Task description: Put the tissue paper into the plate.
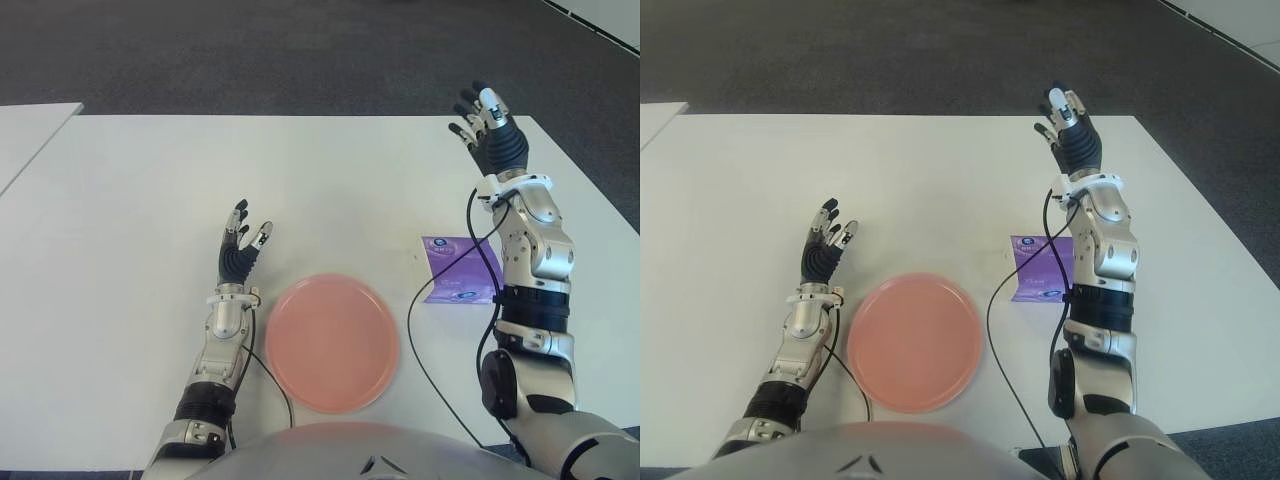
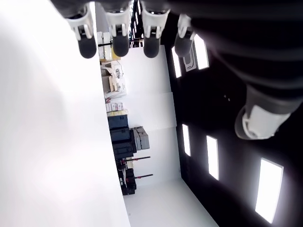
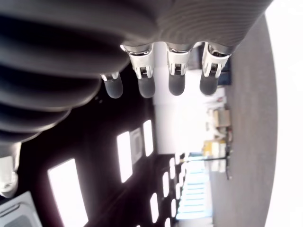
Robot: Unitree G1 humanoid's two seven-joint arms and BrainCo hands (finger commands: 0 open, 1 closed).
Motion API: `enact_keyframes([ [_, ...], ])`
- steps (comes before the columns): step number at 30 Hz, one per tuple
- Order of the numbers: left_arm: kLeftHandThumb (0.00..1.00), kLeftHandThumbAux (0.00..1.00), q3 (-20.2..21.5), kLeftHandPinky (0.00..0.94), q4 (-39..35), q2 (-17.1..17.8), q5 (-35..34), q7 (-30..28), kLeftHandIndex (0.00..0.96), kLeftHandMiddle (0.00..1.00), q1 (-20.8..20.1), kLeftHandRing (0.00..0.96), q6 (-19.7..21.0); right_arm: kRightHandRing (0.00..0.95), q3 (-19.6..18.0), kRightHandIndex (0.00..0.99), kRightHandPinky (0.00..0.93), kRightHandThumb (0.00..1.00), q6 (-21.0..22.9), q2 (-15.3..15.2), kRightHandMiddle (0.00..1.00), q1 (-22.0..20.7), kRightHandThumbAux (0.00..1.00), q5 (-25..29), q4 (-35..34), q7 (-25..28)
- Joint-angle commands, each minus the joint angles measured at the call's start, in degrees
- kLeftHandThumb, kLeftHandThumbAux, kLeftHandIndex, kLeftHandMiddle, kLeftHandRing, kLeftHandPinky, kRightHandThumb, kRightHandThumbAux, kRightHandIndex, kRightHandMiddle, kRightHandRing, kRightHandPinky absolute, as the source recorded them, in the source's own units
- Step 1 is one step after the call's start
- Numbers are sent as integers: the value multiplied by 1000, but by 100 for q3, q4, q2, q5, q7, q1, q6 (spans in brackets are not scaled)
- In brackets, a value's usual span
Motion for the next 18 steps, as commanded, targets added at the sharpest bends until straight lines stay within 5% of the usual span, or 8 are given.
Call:
enact_keyframes([
  [1, 1, 469, -29, 0, 256, 73, 225, 157, 0, 0, 20, 0, -93, 7, -489, 1, 38, 277, -119, 152, 27, -768, 463, 455, 2342, 246],
  [18, 3, 477, -7, 0, 347, 85, 230, 119, 0, 0, 53, 0, -188, 12, -600, 8, 35, 316, -620, 11, 43, -811, 421, 411, 2663, 333],
])
